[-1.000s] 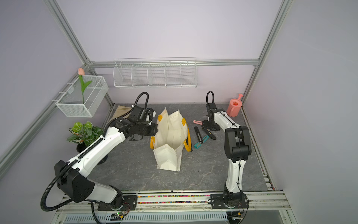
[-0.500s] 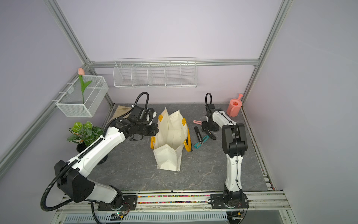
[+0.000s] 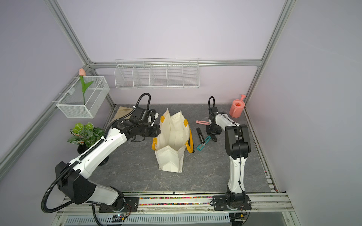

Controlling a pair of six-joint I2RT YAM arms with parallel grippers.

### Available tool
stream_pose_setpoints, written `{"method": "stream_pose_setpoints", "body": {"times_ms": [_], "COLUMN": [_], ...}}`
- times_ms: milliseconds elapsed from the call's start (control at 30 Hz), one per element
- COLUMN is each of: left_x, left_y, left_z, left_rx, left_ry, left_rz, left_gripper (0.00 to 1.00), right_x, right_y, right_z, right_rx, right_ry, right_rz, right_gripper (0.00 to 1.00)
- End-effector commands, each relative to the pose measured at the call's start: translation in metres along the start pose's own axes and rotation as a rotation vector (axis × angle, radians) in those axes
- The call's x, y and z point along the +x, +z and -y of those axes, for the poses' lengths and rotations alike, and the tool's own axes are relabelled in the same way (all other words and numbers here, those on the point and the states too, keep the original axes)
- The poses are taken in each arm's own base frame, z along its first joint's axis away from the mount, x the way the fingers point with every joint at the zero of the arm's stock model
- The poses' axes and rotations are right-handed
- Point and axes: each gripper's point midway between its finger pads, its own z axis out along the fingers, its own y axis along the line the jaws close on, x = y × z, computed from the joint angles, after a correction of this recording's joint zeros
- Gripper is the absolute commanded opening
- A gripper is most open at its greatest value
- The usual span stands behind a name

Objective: Place the art knife into the pouch
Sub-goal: Pick up the utility knife at the center of the board.

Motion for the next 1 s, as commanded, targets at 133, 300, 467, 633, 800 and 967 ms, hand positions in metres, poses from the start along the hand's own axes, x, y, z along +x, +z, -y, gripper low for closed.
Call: {"method": "stream_pose_setpoints", "body": {"times_ms": [133,300,467,633,800,967], "left_x": [0.006,0.007,0.008,0.007,0.005,0.002], "left_y": [0.002,0.002,0.003,0.004,0.004,0.003], "left_z": [0.0,-0.001,-0.002,-0.001,0.0,0.003], "left_rx": [0.01,0.007,0.002,0.008,0.015,0.027], "left_ry": [0.003,0.006,0.002,0.0,-0.005,-0.006], "left_rz": [-0.019,-0.022,-0.022,-0.021,-0.013,-0.005], "left_gripper": [0.0,0.0,0.0,0.0,0.0,0.0], "right_x": [0.029,0.025,0.019,0.009,0.009,0.013], "right_y": [0.011,-0.006,-0.052,-0.125,-0.204,-0.267], "right_z": [-0.004,-0.003,-0.006,-0.007,-0.039,-0.101], "right_rx": [-0.028,-0.025,-0.008,0.018,-0.013,-0.082], "right_ry": [-0.001,-0.003,-0.024,-0.036,-0.106,-0.241], "right_rz": [-0.067,-0.032,0.032,0.164,0.288,0.394], "right_gripper": [0.3,0.15,0.11,0.12,0.14,0.14]}}
